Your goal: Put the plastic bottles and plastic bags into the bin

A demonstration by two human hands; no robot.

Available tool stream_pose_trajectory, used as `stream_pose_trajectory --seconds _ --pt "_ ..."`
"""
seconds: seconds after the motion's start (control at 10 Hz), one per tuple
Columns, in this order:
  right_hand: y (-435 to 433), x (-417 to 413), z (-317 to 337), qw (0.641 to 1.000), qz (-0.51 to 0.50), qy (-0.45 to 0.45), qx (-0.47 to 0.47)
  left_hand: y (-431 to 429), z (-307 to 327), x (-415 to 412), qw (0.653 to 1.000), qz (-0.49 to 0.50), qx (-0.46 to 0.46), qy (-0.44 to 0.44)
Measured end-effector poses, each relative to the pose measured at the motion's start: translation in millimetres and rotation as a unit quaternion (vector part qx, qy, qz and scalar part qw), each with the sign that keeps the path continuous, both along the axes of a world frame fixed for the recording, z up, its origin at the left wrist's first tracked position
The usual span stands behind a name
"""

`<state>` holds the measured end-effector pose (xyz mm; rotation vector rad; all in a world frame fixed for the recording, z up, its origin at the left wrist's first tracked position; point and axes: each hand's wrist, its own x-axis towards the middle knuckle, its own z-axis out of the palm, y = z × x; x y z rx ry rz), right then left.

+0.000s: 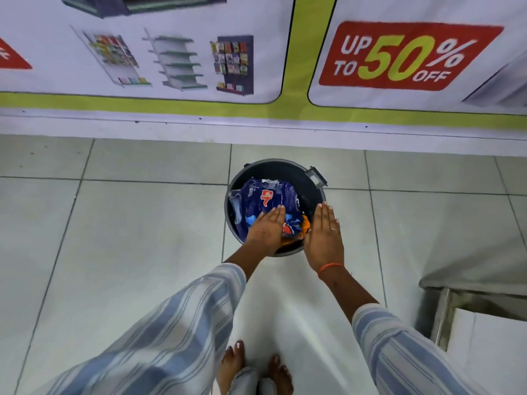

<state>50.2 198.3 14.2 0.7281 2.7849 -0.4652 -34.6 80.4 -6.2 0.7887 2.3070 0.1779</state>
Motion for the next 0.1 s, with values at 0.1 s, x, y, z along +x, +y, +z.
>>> stream_pose_trajectory --seconds 0.1 --pt "-7.7 -14.8 69.0 0.998 0.023 0.049 0.009 -2.3 81.8 -18.5 0.992 0.0 0.068 0.109"
